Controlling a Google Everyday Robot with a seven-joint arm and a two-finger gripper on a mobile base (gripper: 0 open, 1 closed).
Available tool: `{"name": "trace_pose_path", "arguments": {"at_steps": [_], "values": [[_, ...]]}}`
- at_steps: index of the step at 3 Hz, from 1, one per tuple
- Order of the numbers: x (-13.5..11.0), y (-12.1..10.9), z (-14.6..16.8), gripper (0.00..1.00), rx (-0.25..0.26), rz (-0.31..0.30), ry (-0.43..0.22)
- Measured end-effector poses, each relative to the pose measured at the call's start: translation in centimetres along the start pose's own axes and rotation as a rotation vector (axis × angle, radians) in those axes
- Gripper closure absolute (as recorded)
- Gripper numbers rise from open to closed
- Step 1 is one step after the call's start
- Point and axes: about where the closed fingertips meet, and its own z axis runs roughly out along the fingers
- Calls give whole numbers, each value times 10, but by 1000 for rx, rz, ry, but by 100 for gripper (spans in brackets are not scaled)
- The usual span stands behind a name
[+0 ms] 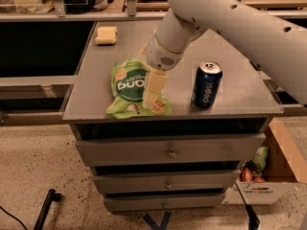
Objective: Move green rice chip bag near sponge
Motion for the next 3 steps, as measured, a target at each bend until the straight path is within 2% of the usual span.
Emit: {"name": "trace_pose_path", "arguments": {"at_steps": [1,3], "values": [[-6,-1,5,0,-6,-19,14],[-3,0,26,0,-60,-8,17]]}}
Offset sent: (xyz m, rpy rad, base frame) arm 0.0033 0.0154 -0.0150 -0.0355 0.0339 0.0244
